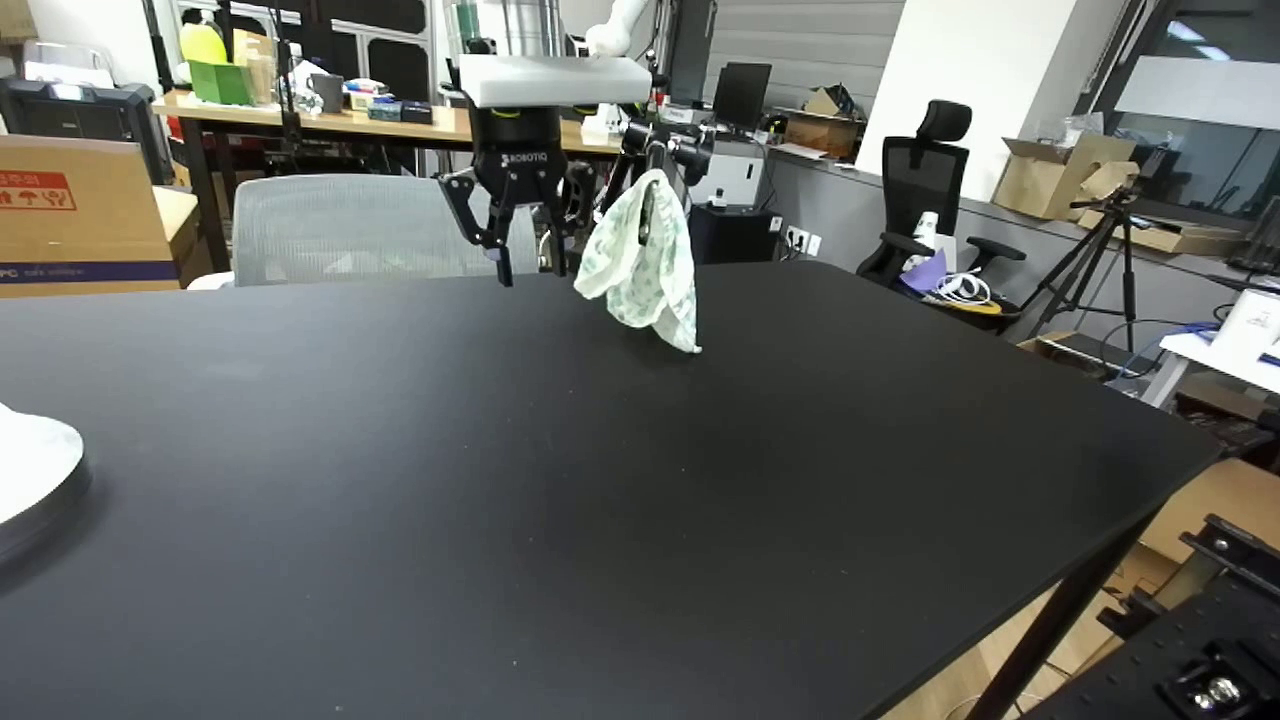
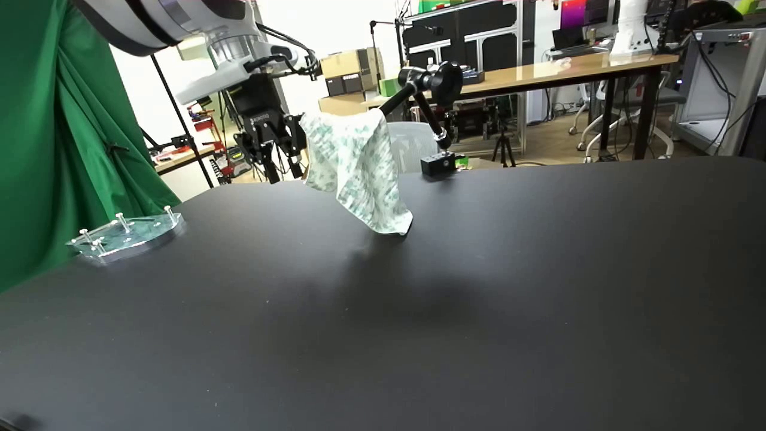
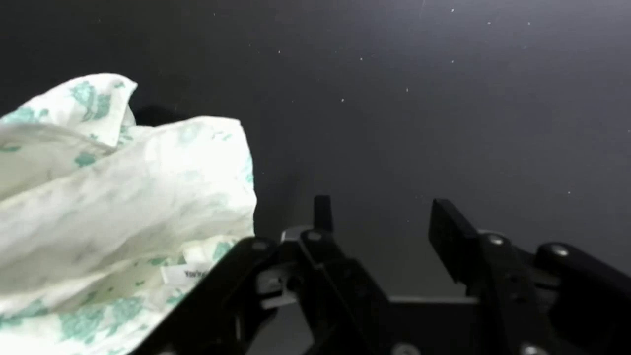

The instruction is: Pick up the towel from the table and put it on the tripod.

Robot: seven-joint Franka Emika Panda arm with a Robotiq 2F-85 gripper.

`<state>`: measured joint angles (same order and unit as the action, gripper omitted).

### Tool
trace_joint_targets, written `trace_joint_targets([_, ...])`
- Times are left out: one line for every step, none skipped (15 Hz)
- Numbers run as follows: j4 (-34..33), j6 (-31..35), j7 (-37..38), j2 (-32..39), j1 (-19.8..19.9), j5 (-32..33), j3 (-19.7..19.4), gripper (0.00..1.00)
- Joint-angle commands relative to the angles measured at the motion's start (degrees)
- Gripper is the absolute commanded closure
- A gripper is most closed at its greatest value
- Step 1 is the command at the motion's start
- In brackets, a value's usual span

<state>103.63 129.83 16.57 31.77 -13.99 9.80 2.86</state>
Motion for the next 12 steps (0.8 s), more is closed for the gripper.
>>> trace_joint_targets([-0.25, -1.58, -1.14, -0.68, 0.00, -0.94, 0.29, 0.14])
trace_joint_targets([0.24, -1.38, -1.68, -1.06, -0.08, -0.70, 0.42, 0.06])
trace_joint_targets([0.80, -1.34, -2.03, -1.55, -0.24, -0.42, 0.51, 0.02])
trace_joint_targets([1.56, -1.25, -2.81, -2.19, -0.30, -0.25, 0.81, 0.00])
trace_joint_targets([2.33, -1.69, -3.30, -2.94, -0.47, -0.12, 1.03, 0.00])
trace_joint_targets([3.90, -0.58, -3.97, -4.17, -0.82, 0.74, 1.13, 0.00])
trace_joint_targets([5.26, 0.52, -4.34, -5.28, -1.23, 1.74, 1.12, 0.00])
trace_joint_targets([7.00, 2.28, -4.13, -6.70, -1.91, 3.30, 0.84, 0.00])
trace_joint_targets([8.70, 4.46, -3.29, -8.15, -2.70, 5.14, 0.37, 0.00])
trace_joint_targets([10.67, 6.61, -2.84, -9.84, -3.29, 7.13, 0.15, 0.00])
trace_joint_targets([12.51, 8.52, -2.58, -11.42, -3.72, 8.93, 0.05, 0.00])
trace_joint_targets([14.09, 9.66, -2.72, -12.86, -3.83, 10.13, 0.23, 0.00])
